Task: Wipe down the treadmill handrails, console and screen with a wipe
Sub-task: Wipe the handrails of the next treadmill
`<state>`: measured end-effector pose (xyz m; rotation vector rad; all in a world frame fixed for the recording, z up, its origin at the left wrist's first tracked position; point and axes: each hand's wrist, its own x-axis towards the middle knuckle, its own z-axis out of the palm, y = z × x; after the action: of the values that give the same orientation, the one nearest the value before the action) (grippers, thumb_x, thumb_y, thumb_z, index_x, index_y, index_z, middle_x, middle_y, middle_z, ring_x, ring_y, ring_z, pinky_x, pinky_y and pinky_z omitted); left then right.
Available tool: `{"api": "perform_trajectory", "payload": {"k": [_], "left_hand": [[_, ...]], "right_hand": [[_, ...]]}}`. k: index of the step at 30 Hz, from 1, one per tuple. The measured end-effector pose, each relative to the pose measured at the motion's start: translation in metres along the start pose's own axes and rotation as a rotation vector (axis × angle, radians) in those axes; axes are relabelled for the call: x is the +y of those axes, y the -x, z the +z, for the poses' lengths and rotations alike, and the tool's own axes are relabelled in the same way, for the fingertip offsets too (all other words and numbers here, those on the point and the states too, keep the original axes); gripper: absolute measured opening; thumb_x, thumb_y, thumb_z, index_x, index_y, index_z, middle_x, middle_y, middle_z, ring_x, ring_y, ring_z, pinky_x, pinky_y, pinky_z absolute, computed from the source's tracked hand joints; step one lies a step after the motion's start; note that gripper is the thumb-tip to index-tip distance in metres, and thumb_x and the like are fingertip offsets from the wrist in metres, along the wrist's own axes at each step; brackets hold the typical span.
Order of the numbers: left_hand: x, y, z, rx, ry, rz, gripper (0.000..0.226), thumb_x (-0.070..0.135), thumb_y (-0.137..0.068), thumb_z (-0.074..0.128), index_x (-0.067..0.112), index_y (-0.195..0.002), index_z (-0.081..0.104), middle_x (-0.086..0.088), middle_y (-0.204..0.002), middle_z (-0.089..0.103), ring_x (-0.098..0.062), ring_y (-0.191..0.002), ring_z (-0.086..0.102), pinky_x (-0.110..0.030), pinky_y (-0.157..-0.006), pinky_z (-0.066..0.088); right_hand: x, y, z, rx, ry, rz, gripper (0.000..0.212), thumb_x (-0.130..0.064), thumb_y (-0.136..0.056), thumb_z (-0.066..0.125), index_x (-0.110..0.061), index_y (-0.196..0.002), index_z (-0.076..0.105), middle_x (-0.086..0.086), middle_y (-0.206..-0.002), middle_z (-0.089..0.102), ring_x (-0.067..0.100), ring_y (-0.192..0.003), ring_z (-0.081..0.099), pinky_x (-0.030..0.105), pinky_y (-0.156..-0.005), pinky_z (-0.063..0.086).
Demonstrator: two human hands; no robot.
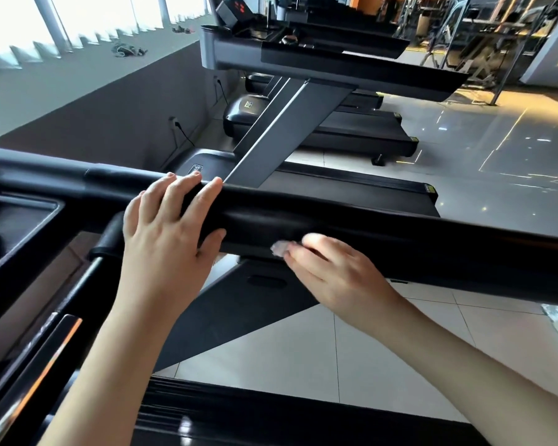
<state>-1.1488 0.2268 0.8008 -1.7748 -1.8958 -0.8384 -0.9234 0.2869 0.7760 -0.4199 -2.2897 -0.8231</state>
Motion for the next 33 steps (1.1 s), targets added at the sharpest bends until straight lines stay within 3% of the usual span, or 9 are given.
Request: {"api": "perform_trajectory", "payload": {"k": [4, 10, 14, 18, 23, 25, 28, 31, 33], "left_hand": [[0.001, -0.001, 0.000, 0.026, 0.022, 0.002, 0.057, 0.037, -0.082, 0.046, 0.016, -0.135, 0.054, -0.008, -0.135, 0.053, -0.029, -0.129, 0.037, -0.042, -0.106, 0.023], [0.000, 0.001, 0.000, 0.034, 0.031, 0.021, 0.056, 0.035, -0.083, 0.046, 0.015, -0.135, 0.054, -0.009, -0.136, 0.053, -0.030, -0.129, 0.037, -0.043, -0.107, 0.025], [0.000, 0.000, -0.001, 0.032, 0.047, 0.010, 0.055, 0.033, -0.082, 0.049, 0.015, -0.134, 0.054, -0.008, -0.135, 0.053, -0.029, -0.129, 0.037, -0.042, -0.107, 0.023], [0.001, 0.002, 0.002, 0.037, 0.016, 0.008, 0.057, 0.026, -0.079, 0.055, 0.016, -0.135, 0.054, -0.008, -0.136, 0.052, -0.031, -0.130, 0.039, -0.044, -0.107, 0.026], [-0.001, 0.002, 0.000, 0.018, 0.005, 0.020, 0.060, 0.024, -0.077, 0.056, 0.016, -0.136, 0.053, -0.008, -0.137, 0.052, -0.031, -0.130, 0.039, -0.045, -0.108, 0.027], [0.000, 0.002, 0.000, 0.012, 0.009, 0.015, 0.061, 0.023, -0.076, 0.057, 0.016, -0.136, 0.053, -0.007, -0.137, 0.052, -0.030, -0.130, 0.039, -0.045, -0.108, 0.027], [-0.001, 0.002, 0.000, 0.015, 0.006, 0.017, 0.061, 0.022, -0.075, 0.057, 0.016, -0.135, 0.052, -0.007, -0.137, 0.052, -0.030, -0.130, 0.038, -0.045, -0.108, 0.027], [-0.001, 0.002, 0.000, 0.015, 0.006, 0.022, 0.061, 0.021, -0.075, 0.058, 0.016, -0.135, 0.053, -0.008, -0.137, 0.052, -0.030, -0.129, 0.038, -0.045, -0.108, 0.027], [0.000, 0.002, 0.000, 0.016, 0.010, 0.019, 0.062, 0.021, -0.074, 0.059, 0.016, -0.135, 0.053, -0.007, -0.137, 0.052, -0.030, -0.130, 0.038, -0.044, -0.108, 0.026]], "right_hand": [[0.013, 0.012, -0.006, -0.012, 0.042, -0.104, 0.008, 0.005, -0.082, 0.067, 0.002, -0.086, 0.073, 0.008, -0.089, 0.068, 0.025, -0.087, 0.054, 0.033, -0.089, 0.043], [-0.014, -0.012, 0.014, 0.017, -0.088, -0.066, 0.010, 0.006, -0.075, 0.070, -0.001, -0.069, 0.068, 0.007, -0.073, 0.063, 0.025, -0.087, 0.046, 0.031, -0.087, 0.038], [-0.001, 0.003, 0.005, -0.080, -0.038, -0.116, 0.011, 0.006, -0.077, 0.066, -0.003, -0.073, 0.070, 0.004, -0.080, 0.067, 0.024, -0.087, 0.046, 0.031, -0.083, 0.041], [-0.017, -0.018, 0.016, -0.026, -0.115, -0.033, 0.011, 0.007, -0.079, 0.063, 0.000, -0.075, 0.070, 0.005, -0.074, 0.060, 0.024, -0.083, 0.043, 0.029, -0.074, 0.042], [-0.018, -0.021, 0.010, -0.012, -0.158, 0.045, 0.016, 0.005, -0.083, 0.064, 0.002, -0.096, 0.073, 0.005, -0.081, 0.064, 0.023, -0.080, 0.049, 0.029, -0.074, 0.044], [-0.013, -0.023, 0.003, 0.028, -0.150, 0.108, 0.017, 0.002, -0.091, 0.059, 0.001, -0.100, 0.072, 0.003, -0.088, 0.064, 0.022, -0.078, 0.053, 0.030, -0.074, 0.047], [-0.013, -0.033, 0.004, 0.099, -0.127, 0.200, 0.018, -0.002, -0.096, 0.056, -0.001, -0.098, 0.074, 0.004, -0.084, 0.064, 0.021, -0.077, 0.050, 0.032, -0.070, 0.051], [-0.013, -0.036, 0.003, 0.110, -0.176, 0.325, 0.018, 0.001, -0.089, 0.067, 0.002, -0.106, 0.071, 0.006, -0.084, 0.066, 0.025, -0.078, 0.053, 0.032, -0.075, 0.050], [-0.006, -0.040, -0.004, 0.162, -0.231, 0.423, 0.013, 0.006, -0.084, 0.069, 0.003, -0.097, 0.072, 0.008, -0.082, 0.065, 0.024, -0.076, 0.051, 0.028, -0.076, 0.045]]}}
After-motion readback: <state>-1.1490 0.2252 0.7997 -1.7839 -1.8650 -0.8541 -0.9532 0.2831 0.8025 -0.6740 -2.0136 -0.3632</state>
